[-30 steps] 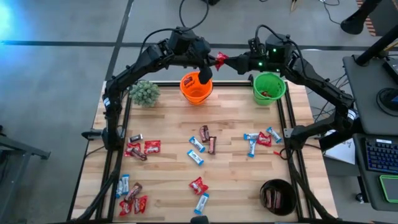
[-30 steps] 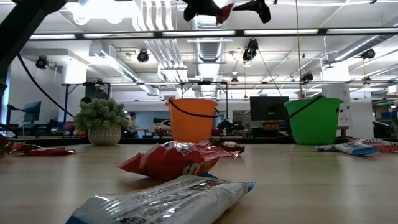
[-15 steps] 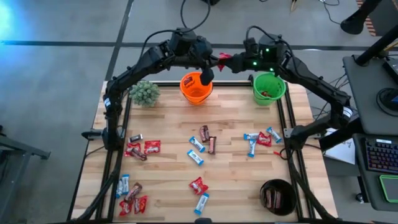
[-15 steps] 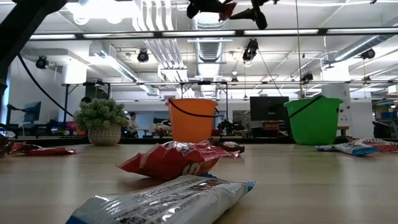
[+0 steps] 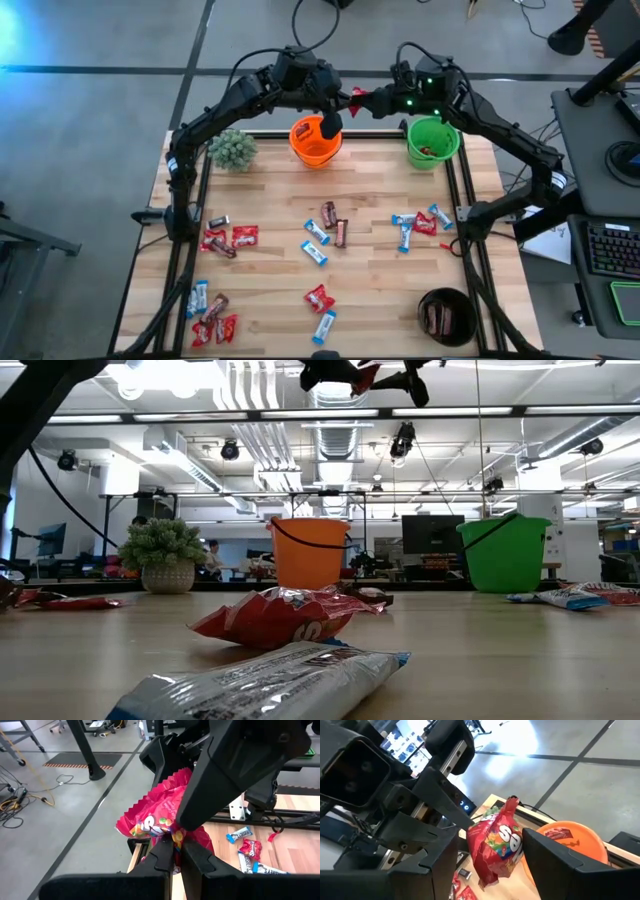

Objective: Organize candy in baskets
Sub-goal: Put the red candy into the green bucket

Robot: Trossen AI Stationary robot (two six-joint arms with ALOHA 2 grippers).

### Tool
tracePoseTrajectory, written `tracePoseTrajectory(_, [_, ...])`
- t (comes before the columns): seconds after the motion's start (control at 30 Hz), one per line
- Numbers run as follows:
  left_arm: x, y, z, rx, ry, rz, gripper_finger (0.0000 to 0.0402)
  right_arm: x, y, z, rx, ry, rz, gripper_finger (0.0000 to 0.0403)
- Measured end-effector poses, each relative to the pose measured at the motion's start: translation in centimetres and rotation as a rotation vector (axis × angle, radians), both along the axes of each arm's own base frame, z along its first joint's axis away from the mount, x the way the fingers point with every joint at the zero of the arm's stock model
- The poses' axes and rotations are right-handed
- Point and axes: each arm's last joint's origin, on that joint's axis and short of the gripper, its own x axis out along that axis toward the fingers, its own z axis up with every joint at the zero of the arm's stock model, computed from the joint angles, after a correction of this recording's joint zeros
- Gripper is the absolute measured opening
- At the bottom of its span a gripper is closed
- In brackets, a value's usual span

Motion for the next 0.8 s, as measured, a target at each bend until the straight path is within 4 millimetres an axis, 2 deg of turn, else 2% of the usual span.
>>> tracePoseTrajectory(0.17, [-0.02,0.01,0.01,0.014,0.004,-0.005,0.0,0.01,-0.01,-0.03,0.001,0.002,0.0,0.0159])
tracePoseTrajectory(0.47, [-0.01,0.06,0.09,0.021,-0.002,0.004,0.0,0.0,-0.03,-0.01,-0.011,0.003,0.0,0.0025])
tracePoseTrajectory(0.8, [0.0,0.06,0.16,0.017,-0.01,0.008,0.0,-0.25,0.18,0.21,-0.026,0.003,0.012,0.0017])
